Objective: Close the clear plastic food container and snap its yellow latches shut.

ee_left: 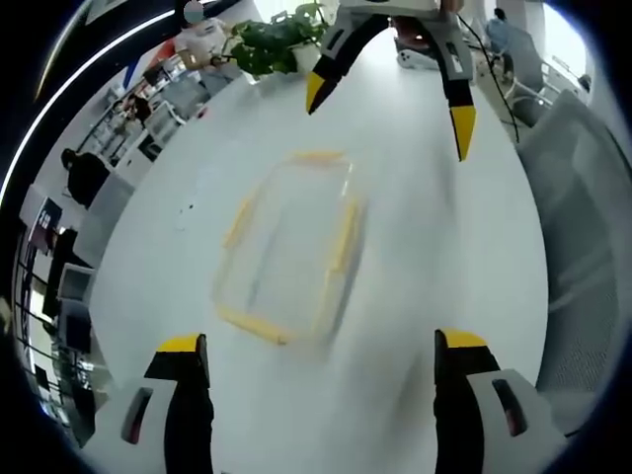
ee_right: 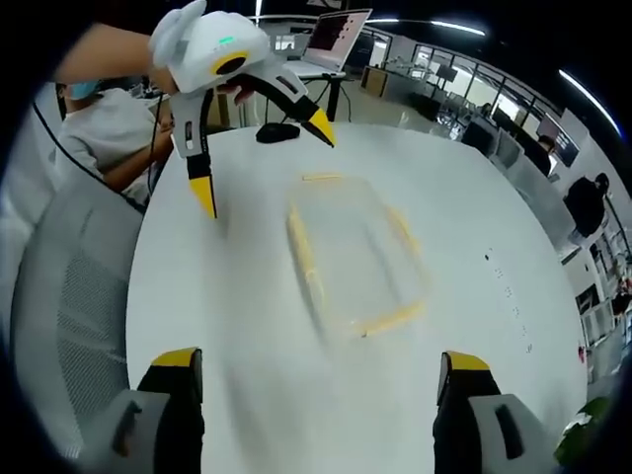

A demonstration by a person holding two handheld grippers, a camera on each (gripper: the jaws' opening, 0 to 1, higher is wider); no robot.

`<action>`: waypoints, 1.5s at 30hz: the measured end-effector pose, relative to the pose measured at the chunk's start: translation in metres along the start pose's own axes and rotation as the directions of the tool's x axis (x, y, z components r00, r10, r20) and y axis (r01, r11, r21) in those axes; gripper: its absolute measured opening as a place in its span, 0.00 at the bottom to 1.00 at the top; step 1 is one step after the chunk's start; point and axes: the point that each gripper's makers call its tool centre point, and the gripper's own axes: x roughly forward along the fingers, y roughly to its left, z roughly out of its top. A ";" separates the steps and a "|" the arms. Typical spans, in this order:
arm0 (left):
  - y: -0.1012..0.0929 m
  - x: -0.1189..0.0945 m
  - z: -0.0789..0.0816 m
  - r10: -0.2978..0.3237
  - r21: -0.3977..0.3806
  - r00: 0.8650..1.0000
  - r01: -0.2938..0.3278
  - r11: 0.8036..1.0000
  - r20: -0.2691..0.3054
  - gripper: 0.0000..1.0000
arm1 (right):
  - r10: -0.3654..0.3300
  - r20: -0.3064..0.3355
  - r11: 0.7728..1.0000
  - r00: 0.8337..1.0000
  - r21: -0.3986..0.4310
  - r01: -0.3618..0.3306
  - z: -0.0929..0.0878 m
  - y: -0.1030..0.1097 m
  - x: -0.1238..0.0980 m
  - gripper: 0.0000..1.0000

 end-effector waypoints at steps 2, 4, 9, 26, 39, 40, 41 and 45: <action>-0.002 -0.001 -0.001 0.000 -0.007 1.000 0.000 1.000 0.003 0.93 | -0.006 0.002 1.000 1.000 0.002 0.006 -0.001 0.001 -0.002 0.99; -0.005 -0.002 -0.002 0.002 -0.011 1.000 -0.002 1.000 0.006 0.93 | -0.007 0.009 1.000 1.000 0.015 0.007 -0.001 0.003 -0.003 0.99; -0.011 -0.008 -0.006 0.008 -0.037 1.000 -0.008 0.999 0.016 0.93 | -0.016 0.019 0.999 1.000 0.030 0.016 -0.003 0.008 -0.006 0.99; -0.033 -0.024 -0.016 0.031 -0.135 0.997 -0.021 0.991 0.076 0.92 | -0.066 0.079 0.989 0.995 0.139 0.055 -0.011 0.029 -0.016 0.99; -0.042 -0.031 -0.012 0.077 -0.294 0.984 -0.028 0.955 0.160 0.92 | -0.127 0.140 0.964 0.982 0.252 0.089 -0.019 0.045 -0.024 0.98; -0.041 -0.031 -0.013 0.083 -0.300 0.984 -0.031 0.953 0.160 0.92 | -0.132 0.149 0.961 0.980 0.263 0.089 -0.019 0.046 -0.025 0.98; -0.042 -0.032 -0.015 0.088 -0.309 0.983 -0.035 0.950 0.159 0.92 | -0.137 0.158 0.958 0.978 0.271 0.090 -0.020 0.047 -0.026 0.98; -0.043 -0.038 -0.014 0.127 -0.364 0.973 -0.049 0.930 0.194 0.90 | -0.158 0.175 0.951 0.972 0.291 0.103 -0.023 0.052 -0.030 0.97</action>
